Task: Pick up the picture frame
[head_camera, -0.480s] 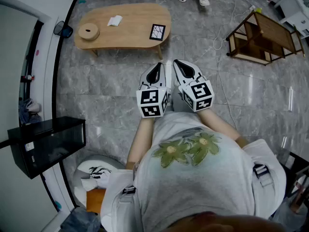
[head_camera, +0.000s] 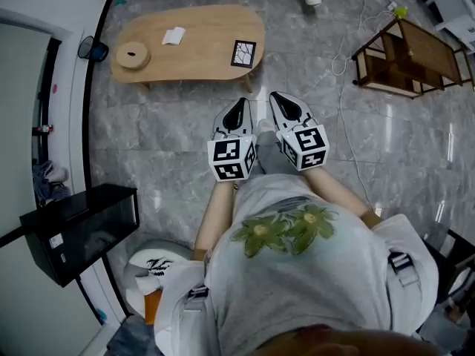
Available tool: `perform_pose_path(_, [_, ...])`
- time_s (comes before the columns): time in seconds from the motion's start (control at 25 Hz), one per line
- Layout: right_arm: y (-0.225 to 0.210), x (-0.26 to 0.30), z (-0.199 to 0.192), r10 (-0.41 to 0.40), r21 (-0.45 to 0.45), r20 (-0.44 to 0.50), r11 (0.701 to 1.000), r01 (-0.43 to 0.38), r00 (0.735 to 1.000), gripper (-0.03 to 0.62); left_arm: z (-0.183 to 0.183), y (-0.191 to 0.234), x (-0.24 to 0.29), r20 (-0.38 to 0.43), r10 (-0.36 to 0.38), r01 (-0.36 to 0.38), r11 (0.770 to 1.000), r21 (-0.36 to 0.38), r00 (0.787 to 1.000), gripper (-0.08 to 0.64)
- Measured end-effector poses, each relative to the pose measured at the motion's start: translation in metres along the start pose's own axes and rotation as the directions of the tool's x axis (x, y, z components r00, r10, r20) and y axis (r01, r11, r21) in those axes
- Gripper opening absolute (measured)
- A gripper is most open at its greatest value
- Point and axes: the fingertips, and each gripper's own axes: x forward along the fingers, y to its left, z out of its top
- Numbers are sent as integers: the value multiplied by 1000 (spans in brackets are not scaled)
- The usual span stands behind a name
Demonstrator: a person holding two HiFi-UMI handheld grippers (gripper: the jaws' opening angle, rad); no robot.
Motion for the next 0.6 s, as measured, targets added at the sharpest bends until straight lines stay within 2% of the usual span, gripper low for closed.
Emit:
perform_pose_path(0.36, [-42, 75, -1, -6, 52, -67, 999, 10, 998, 26, 18, 52, 76, -49, 37, -39, 999, -37, 998, 22])
perform_pose_path(0.52, [-61, 98, -1, -5, 79, -96, 997, 12, 995, 99, 24, 64, 102, -69, 51, -54, 998, -38, 996, 120])
perform_pose_path(0.6, [-70, 107, -4, -5, 92, -108, 996, 15, 994, 116, 22, 66, 113, -84, 54, -57, 998, -35, 995, 133])
